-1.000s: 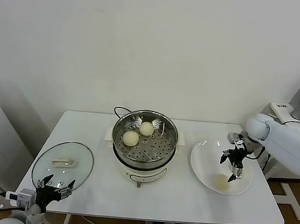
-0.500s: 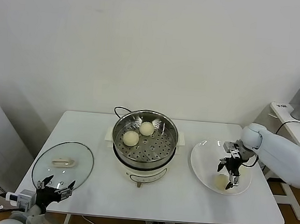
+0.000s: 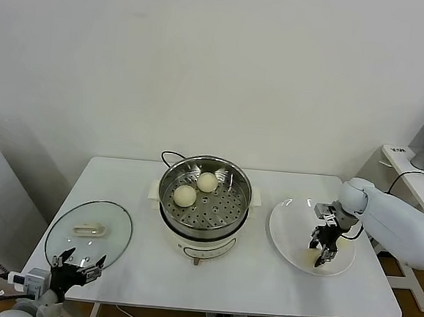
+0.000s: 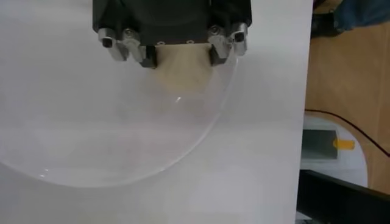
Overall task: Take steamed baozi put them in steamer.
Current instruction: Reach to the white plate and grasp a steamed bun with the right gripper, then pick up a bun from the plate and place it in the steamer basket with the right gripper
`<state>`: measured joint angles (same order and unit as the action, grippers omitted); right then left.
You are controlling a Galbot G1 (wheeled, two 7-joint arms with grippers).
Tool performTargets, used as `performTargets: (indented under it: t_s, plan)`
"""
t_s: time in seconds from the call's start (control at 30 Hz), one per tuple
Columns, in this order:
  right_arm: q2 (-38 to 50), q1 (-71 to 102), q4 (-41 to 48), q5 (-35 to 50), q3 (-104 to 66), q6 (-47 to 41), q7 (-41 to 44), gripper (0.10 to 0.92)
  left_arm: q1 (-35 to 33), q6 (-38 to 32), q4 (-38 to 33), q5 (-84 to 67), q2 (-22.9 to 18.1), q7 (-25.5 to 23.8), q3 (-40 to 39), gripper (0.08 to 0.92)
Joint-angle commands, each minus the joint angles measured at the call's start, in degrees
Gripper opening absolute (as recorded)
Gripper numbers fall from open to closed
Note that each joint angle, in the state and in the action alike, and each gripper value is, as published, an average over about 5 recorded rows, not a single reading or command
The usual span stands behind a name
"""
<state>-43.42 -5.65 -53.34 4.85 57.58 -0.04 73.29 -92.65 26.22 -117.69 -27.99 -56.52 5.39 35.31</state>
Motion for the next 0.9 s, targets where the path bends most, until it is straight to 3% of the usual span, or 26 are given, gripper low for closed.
performTargets:
  t_s: [0.03,0.23,0.43,0.9]
  plan:
    - [1.7,-3.9,-2.5,0.6,1.1,0.2,0.9,0.460,0.0,0.1,-0.1,0.0,0.3,0.0,0.1,0.823]
    - [2.0,-16.9,-6.8,2.7,2.8,3.3,2.4,0.463,0.0,0.2,-0.1,0.0,0.8,0.1,0.1,0.823]
    - [-4.6,-26.1,-7.1,5.6,2.5,10.5,3.8,0.465,0.0,0.2,-0.1,0.0,1.0,0.0,-0.1,0.823]
    - [-21.3,-27.5,-11.8,3.4,-0.5,30.2,2.4,0.467,-0.3,-0.1,-0.4,0.0,0.7,0.0,-0.3,0.823]
